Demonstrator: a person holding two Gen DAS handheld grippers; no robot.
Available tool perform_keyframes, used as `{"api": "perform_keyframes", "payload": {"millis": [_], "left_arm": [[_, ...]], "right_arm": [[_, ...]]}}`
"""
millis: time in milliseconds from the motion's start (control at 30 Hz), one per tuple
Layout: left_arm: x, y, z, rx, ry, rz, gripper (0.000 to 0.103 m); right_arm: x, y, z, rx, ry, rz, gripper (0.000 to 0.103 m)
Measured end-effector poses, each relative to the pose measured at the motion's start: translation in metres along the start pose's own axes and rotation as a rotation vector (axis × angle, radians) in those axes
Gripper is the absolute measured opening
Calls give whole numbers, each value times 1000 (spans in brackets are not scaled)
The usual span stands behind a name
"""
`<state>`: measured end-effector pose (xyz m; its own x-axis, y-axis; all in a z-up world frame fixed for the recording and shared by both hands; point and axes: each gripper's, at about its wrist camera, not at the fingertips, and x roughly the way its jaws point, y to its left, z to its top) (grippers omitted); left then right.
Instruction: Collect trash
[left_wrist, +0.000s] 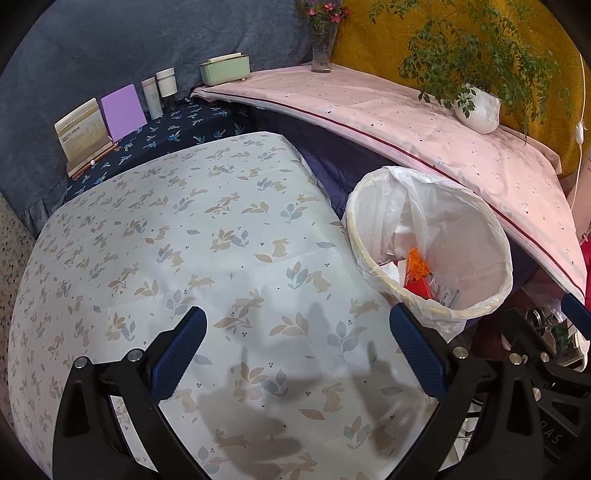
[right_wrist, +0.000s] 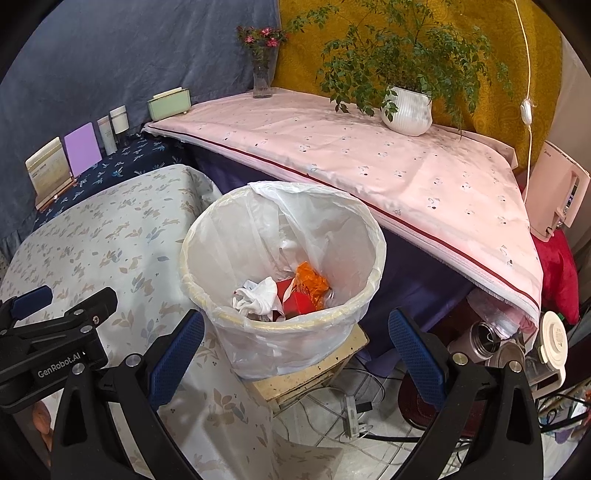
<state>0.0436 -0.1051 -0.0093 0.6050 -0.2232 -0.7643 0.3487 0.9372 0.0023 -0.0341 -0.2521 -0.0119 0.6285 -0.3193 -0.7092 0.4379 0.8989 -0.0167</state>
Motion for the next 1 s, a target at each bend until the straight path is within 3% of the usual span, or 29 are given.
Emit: {"api": "perform_keyframes", "payload": {"millis": [1000], "left_arm": [[-1,0,-8,12,2,15,95]], "right_arm": [[3,0,-7,0,11,2,96]]}}
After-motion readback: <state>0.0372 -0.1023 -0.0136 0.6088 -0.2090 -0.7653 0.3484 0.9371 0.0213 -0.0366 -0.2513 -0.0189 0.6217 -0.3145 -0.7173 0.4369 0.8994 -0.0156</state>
